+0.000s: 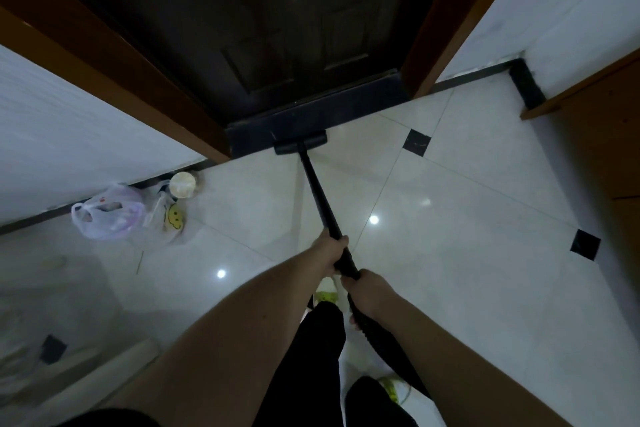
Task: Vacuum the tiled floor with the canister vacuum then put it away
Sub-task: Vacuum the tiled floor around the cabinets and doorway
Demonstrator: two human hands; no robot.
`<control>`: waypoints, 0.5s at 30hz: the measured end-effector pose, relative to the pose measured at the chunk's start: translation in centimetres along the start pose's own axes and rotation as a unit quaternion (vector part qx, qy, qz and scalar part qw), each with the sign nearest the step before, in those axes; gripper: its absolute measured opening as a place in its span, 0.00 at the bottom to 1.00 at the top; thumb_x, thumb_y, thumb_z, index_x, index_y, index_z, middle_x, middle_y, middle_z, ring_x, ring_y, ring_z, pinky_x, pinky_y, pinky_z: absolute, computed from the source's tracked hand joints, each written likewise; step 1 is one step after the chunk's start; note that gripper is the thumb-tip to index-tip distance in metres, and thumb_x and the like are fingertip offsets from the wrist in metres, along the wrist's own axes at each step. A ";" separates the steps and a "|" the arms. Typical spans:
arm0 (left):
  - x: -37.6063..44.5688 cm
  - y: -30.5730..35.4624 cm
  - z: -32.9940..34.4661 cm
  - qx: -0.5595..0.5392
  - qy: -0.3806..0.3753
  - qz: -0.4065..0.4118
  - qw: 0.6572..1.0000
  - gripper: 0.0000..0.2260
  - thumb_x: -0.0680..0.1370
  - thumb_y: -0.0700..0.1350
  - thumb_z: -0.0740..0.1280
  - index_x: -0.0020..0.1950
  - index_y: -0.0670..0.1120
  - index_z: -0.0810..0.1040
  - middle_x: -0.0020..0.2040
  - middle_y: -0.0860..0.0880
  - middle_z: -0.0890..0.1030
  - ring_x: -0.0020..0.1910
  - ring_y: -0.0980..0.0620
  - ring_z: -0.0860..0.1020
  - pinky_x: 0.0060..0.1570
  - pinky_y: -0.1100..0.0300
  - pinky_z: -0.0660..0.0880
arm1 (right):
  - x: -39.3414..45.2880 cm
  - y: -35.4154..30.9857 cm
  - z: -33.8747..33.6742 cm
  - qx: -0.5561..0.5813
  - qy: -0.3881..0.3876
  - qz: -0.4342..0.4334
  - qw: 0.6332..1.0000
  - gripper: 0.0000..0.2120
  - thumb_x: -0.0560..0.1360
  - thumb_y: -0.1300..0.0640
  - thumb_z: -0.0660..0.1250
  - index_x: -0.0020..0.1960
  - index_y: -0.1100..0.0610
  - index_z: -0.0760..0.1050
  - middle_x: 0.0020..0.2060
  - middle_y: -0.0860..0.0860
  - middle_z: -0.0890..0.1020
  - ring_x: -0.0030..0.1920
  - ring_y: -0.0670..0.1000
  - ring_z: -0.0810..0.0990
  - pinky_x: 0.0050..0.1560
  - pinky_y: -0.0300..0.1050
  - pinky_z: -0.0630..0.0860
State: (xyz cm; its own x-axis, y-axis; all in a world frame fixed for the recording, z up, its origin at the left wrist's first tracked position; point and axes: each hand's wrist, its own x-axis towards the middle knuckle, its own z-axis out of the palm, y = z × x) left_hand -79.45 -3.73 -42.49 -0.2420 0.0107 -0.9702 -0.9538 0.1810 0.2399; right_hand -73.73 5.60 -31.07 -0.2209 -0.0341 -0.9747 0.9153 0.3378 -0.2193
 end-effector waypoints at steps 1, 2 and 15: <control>-0.2 0.0 0.1 -0.006 -0.007 -0.004 1.000 0.26 0.80 0.48 0.64 0.77 0.53 0.59 0.60 0.43 0.76 0.50 0.46 0.78 0.32 0.52 0.78 | -0.2 0.2 -0.1 0.006 0.002 -0.001 1.000 0.14 0.81 0.53 0.55 0.58 0.63 0.69 0.32 0.59 0.77 0.25 0.54 0.77 0.26 0.43 0.76; -0.4 -0.2 0.4 -0.008 -0.016 -0.006 1.000 0.26 0.80 0.47 0.64 0.76 0.53 0.59 0.59 0.43 0.76 0.49 0.47 0.78 0.33 0.53 0.78 | -0.4 0.5 -0.1 0.012 0.005 -0.001 1.000 0.14 0.81 0.53 0.55 0.58 0.63 0.69 0.32 0.59 0.77 0.26 0.55 0.78 0.27 0.44 0.77; -4.8 -6.7 8.3 0.064 -0.082 -0.020 0.994 0.20 0.80 0.44 0.64 0.72 0.48 0.64 0.61 0.42 0.75 0.52 0.45 0.76 0.46 0.47 0.78 | -6.2 10.2 -2.2 0.067 0.015 0.017 0.998 0.09 0.81 0.55 0.57 0.50 0.61 0.70 0.36 0.60 0.76 0.28 0.56 0.79 0.31 0.47 0.77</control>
State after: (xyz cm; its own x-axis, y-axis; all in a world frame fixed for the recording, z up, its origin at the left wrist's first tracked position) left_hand -70.40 3.13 -39.75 -0.1613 0.1601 -0.9738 -0.9291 0.3081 0.2046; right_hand -63.76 11.31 -27.18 -0.1964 0.0038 -0.9805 0.9588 0.2100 -0.1912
